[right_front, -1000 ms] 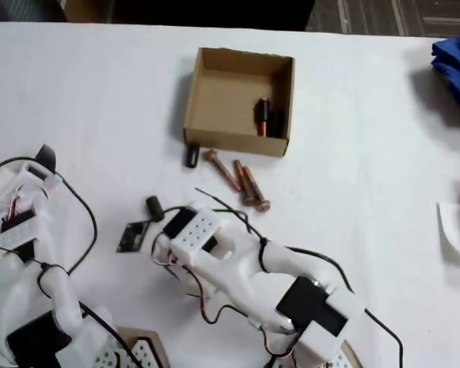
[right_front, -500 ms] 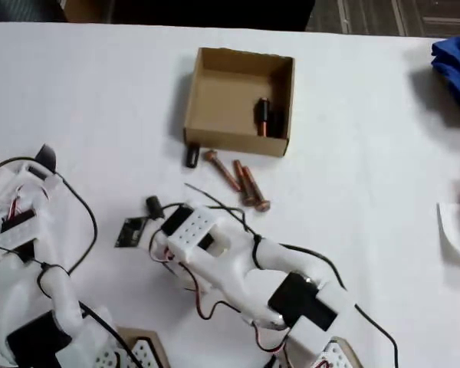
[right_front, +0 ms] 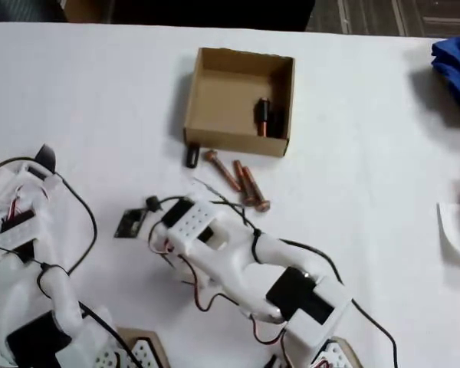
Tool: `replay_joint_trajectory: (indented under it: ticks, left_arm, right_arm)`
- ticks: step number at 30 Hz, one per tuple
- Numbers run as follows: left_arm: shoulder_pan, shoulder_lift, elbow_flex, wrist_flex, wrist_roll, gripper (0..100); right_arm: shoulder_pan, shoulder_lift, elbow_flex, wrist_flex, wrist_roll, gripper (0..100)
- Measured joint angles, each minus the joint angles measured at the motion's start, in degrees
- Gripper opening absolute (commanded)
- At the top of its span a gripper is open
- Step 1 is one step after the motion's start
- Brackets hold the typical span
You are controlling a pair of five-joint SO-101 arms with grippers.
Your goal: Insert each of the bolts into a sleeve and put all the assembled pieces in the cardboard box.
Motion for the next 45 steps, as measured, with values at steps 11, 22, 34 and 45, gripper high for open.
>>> replay_joint_trajectory:
  ticks: [11, 22, 34, 45]
  left_arm:
    - [0.00, 0.00, 0.00, 0.00, 0.00, 30]
    - [0.00, 0.00, 0.00, 0.00, 0.00, 30]
    - [0.00, 0.00, 0.00, 0.00, 0.00, 30]
    - [0.00, 0.00, 0.00, 0.00, 0.00, 30]
  right_arm:
    - [3.16, 0.09, 0.18, 0.88, 0.26, 18.7]
    - [3.34, 0.18, -0.09, 2.11, 0.35, 19.0]
    - [3.52, 0.35, -0.44, 2.55, 0.35, 15.8]
    - [6.59, 0.70, -0.44, 2.46, 0.35, 2.1]
